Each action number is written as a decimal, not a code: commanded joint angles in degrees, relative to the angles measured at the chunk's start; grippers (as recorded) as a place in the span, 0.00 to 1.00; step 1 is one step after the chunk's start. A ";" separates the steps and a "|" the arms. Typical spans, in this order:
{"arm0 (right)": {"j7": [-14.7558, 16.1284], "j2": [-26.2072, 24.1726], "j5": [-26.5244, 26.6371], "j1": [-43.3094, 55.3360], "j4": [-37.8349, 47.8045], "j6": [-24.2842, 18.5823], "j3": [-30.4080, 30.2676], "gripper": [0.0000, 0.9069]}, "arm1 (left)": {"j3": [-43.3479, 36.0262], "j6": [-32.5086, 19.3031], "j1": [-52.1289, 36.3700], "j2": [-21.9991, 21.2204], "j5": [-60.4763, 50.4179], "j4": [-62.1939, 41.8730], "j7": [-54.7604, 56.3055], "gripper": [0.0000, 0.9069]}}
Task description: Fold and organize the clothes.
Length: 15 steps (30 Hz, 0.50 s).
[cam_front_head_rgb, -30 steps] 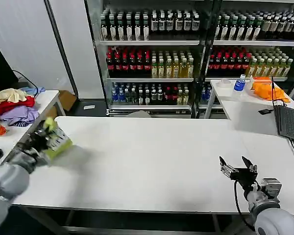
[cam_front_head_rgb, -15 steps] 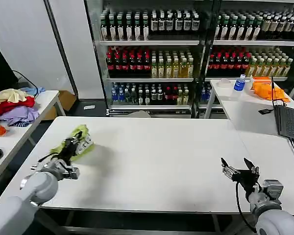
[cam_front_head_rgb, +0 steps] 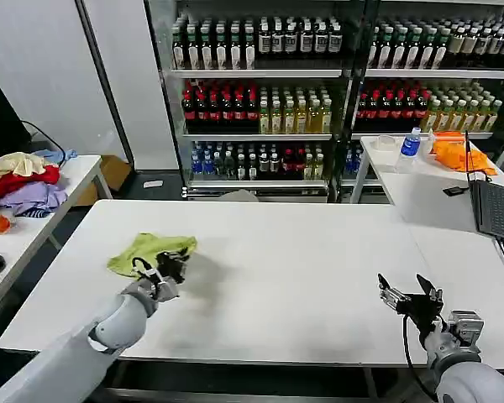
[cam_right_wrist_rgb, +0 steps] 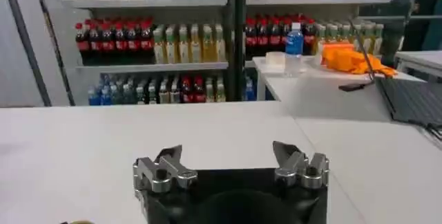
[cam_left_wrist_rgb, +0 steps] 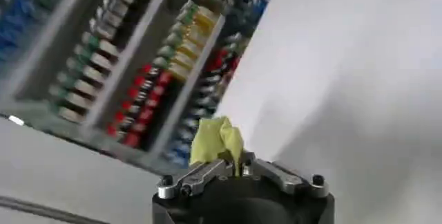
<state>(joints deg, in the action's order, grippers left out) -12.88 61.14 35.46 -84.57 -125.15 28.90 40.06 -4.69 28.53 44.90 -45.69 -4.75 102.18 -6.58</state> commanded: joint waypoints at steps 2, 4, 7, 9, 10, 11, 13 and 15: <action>0.06 0.00 -0.01 0.08 0.30 -0.07 -0.12 1.00 | -5.77 4.64 -9.92 -11.27 46.84 -7.64 9.79 0.02; 0.05 -0.02 -0.01 0.28 0.45 -0.10 -0.25 1.00 | -5.86 4.62 -11.48 -13.63 51.69 -9.64 11.62 0.02; 0.05 0.02 -0.01 0.60 0.63 -0.10 -0.55 1.00 | -5.73 4.52 -13.88 -17.83 57.38 -13.29 13.81 0.02; 0.02 0.08 -0.01 0.82 0.78 -0.09 -0.75 1.00 | -5.70 4.37 -14.85 -20.29 58.48 -15.34 14.15 0.02; 0.03 0.11 -0.05 0.95 0.83 -0.10 -0.86 1.00 | -5.92 3.99 -15.32 -21.16 58.91 -15.79 14.12 0.02; 0.03 0.10 -0.04 1.08 0.92 -0.09 -0.96 1.00 | -6.29 3.33 -15.50 -21.80 58.68 -15.94 13.89 0.10; 0.06 0.02 -0.04 1.26 1.15 -0.08 -1.11 1.00 | -7.11 2.76 -15.58 -22.78 57.96 -15.79 13.35 1.00; 0.13 -0.12 -0.03 1.57 1.39 -0.08 -1.34 1.00 | -8.15 1.52 -15.35 -23.06 55.24 -15.70 11.86 1.00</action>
<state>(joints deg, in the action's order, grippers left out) -12.81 61.14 35.41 -83.38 -124.07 28.82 38.93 -9.59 31.29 34.19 -59.51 36.81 92.36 3.17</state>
